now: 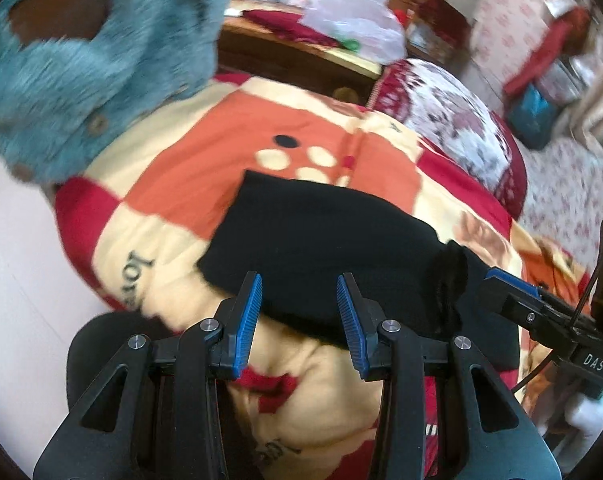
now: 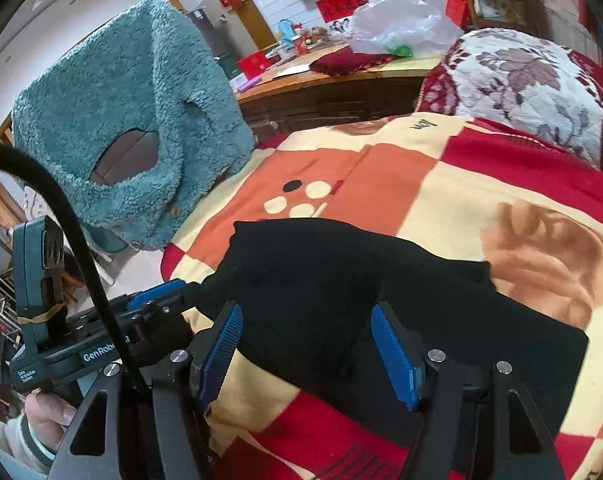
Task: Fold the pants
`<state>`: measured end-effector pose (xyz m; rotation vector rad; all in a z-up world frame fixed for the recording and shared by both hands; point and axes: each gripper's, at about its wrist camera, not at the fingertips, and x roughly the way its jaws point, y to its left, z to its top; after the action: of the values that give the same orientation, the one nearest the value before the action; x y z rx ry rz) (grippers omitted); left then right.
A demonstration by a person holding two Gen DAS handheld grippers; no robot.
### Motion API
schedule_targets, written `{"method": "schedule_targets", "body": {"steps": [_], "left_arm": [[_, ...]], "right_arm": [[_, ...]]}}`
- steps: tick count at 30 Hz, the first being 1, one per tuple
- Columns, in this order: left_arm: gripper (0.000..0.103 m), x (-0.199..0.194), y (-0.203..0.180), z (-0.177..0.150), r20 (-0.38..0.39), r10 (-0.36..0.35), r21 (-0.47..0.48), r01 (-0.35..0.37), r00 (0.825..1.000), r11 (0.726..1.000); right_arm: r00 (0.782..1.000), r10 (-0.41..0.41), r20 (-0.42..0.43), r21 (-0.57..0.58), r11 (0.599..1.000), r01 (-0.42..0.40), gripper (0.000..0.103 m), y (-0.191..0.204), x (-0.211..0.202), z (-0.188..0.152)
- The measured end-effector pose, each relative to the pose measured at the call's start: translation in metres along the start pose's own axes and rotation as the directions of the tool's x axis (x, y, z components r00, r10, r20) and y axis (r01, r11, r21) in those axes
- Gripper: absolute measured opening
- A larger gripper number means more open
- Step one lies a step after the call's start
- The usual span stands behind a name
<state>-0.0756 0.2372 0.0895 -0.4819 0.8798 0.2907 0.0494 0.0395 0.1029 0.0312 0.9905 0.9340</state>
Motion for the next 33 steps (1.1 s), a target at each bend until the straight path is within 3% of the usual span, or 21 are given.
{"method": "schedule_targets", "body": {"steps": [8,12,27,33], "left_arm": [[0.039,0.007,0.025,-0.003,-0.035,-0.017,-0.102,0.013,0.999,0.995],[0.052,0.016,0.029,-0.006,-0.072,-0.039,-0.147,0.028,0.997,0.989],[0.056,0.037,0.031,-0.011,-0.113,-0.147,-0.236,0.117,0.983,0.965],[0.056,0.046,0.033,-0.012,-0.128,-0.143,-0.249,0.108,0.981,0.962]], "right_arm": [[0.999,0.016,-0.034,-0.053,0.998,-0.017,0.066,0.013,0.023,0.017],[0.999,0.021,-0.042,-0.074,0.997,-0.024,0.068,0.019,0.032,0.025],[0.998,0.034,-0.059,-0.109,0.993,-0.04,0.069,0.03,0.053,0.049],[0.996,0.047,-0.07,-0.129,0.99,-0.055,0.069,0.033,0.062,0.056]]}}
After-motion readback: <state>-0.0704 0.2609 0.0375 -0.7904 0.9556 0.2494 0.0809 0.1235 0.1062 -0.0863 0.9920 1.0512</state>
